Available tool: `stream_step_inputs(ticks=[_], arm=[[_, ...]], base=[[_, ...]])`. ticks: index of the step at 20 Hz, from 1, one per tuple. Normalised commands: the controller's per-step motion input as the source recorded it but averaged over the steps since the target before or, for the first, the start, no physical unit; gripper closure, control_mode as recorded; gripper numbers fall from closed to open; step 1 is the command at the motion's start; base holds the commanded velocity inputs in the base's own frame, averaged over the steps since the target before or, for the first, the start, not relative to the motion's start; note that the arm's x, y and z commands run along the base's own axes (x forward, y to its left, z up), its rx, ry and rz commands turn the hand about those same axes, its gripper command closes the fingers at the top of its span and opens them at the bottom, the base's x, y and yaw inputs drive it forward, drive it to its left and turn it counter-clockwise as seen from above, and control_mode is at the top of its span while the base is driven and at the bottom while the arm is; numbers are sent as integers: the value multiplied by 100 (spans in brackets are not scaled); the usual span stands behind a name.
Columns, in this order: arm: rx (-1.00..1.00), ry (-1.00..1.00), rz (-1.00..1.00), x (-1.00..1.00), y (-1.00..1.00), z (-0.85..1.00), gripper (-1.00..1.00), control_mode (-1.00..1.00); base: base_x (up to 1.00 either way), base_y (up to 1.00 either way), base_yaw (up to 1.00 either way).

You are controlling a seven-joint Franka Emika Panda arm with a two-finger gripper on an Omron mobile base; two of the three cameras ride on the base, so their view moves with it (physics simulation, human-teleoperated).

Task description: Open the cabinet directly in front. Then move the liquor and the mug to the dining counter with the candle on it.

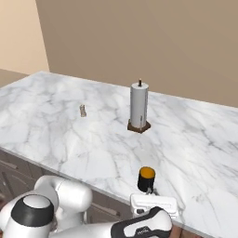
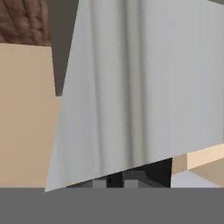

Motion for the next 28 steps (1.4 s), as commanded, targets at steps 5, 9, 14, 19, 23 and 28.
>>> stream_step_inputs(ticks=[5,9,14,19,23,28], arm=[[0,-3,-2,0,0,-5,-100,-100],[0,-7,-2,0,0,0,-100,-100],[0,-11,-1,-9,0,0,-100,-100],[0,-23,0,-69,0,9,-100,-100],[0,-33,0,-98,0,44,-100,-100],[0,-35,0,-91,1,74,-100,-100]], base=[[0,0,0],[0,0,0],[0,0,0],[0,0,0],[0,0,0],[0,0,0]])
